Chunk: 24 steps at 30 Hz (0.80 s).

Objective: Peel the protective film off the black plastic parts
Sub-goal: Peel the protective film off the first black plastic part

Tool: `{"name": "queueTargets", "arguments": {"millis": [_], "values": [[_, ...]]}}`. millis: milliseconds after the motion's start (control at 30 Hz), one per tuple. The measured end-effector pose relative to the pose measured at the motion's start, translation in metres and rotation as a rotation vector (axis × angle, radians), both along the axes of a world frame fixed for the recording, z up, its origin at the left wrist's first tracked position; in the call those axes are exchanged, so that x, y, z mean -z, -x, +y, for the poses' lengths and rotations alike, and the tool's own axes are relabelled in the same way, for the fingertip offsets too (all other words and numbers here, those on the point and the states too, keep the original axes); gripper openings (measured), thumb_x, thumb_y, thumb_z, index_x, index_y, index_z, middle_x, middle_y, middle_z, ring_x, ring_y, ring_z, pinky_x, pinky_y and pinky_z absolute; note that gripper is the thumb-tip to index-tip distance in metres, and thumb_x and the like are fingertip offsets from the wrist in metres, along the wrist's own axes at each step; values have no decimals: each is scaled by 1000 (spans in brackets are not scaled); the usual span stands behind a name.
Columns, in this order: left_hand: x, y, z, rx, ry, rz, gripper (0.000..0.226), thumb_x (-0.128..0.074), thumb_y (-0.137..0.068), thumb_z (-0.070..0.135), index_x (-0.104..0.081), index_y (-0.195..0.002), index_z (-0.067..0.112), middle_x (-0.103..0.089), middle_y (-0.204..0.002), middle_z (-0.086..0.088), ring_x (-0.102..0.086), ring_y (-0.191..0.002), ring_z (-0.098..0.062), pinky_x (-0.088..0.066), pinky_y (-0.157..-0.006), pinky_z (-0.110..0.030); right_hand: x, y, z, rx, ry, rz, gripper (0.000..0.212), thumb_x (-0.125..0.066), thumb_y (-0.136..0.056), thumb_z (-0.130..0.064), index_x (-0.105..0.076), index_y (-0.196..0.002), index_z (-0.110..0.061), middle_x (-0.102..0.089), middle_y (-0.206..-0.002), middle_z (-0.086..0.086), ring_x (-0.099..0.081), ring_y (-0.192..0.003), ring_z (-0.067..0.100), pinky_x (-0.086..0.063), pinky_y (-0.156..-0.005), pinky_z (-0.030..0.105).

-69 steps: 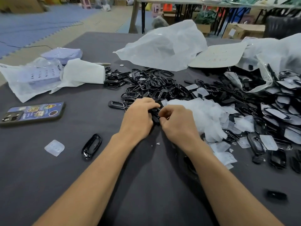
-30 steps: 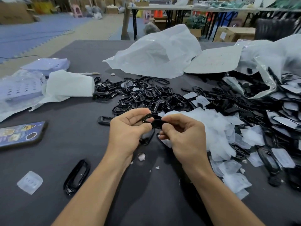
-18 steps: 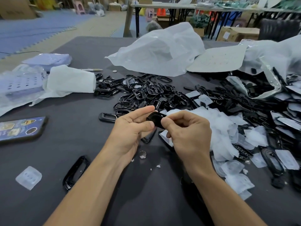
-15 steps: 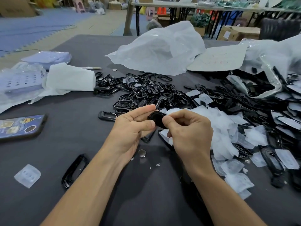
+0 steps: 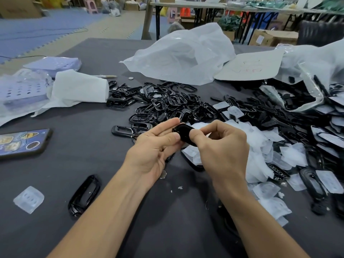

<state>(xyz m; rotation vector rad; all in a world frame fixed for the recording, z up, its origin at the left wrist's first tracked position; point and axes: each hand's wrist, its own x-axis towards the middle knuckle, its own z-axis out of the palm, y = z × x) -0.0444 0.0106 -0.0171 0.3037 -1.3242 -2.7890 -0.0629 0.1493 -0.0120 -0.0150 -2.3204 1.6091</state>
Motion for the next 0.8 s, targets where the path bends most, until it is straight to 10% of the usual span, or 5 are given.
{"name": "queueTargets", "arguments": {"millis": [233,400,800], "values": [[-1,-2,-1,-52,46,-63,36,-58,-85,-16,-73,-104,10,-81,-90,-5,-78,-80,-14,-61,-65,-20,0,1,2,-116,210,46,8,-77,-75,-33,-73,-73,-27,-67,-75,-8,-60,-73,12,-51,-73,36],[0,1,-4,-124,85,-101,30,-60,-90,-15,-70,-108,8,-80,-87,-5,-77,-76,-11,-59,-63,-18,-3,4,11,-184,381,0,17,-68,-94,-24,-64,-77,-26,-73,-71,0,-55,-50,15,-44,-51,31],[5,-1,-6,-287,652,-77,24,-79,-80,-4,-83,-82,20,-80,-78,-5,-69,-67,-17,-56,-63,-30,-2,7,22,-355,153,141,36,-74,-86,5,-83,-84,-30,-77,-82,-6,-72,-76,15,-56,-69,29]]}}
